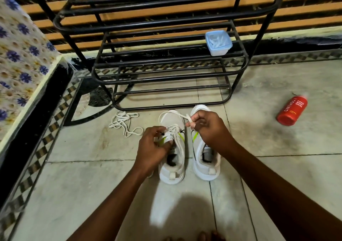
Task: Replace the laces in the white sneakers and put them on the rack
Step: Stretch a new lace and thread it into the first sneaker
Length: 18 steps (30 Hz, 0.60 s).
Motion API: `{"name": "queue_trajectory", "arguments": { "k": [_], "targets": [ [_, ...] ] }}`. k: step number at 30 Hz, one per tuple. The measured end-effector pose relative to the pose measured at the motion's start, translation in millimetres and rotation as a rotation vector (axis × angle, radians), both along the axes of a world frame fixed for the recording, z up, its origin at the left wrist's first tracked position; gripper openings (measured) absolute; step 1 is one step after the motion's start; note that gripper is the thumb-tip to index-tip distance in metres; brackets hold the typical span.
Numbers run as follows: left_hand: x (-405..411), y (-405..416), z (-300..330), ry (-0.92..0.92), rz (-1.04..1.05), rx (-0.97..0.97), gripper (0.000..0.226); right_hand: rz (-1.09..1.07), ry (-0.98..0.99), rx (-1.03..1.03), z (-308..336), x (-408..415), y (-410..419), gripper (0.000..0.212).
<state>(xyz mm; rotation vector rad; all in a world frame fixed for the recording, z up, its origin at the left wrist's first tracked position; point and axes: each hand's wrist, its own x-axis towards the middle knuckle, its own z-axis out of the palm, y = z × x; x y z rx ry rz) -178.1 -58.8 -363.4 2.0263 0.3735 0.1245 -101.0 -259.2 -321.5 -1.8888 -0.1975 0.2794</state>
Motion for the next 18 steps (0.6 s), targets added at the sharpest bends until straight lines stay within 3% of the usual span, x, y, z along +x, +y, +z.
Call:
{"name": "queue_trajectory", "arguments": {
  "k": [4, 7, 14, 18],
  "targets": [
    [-7, -3, -4, 0.0, -0.075, 0.27, 0.046, -0.015, -0.083, -0.098, -2, -5, 17, 0.009],
    [-8, -3, -4, -0.022, -0.059, 0.261, 0.03, -0.014, -0.097, -0.101, -7, -9, 25, 0.013],
    [-13, 7, -8, 0.092, 0.091, -0.073, 0.012, -0.028, 0.032, 0.056, -9, -22, 46, 0.024],
    [-11, 12, -15, 0.139, 0.12, -0.339, 0.016, 0.003, -0.117, -0.052, -18, -20, 55, 0.007]
  ]
}}
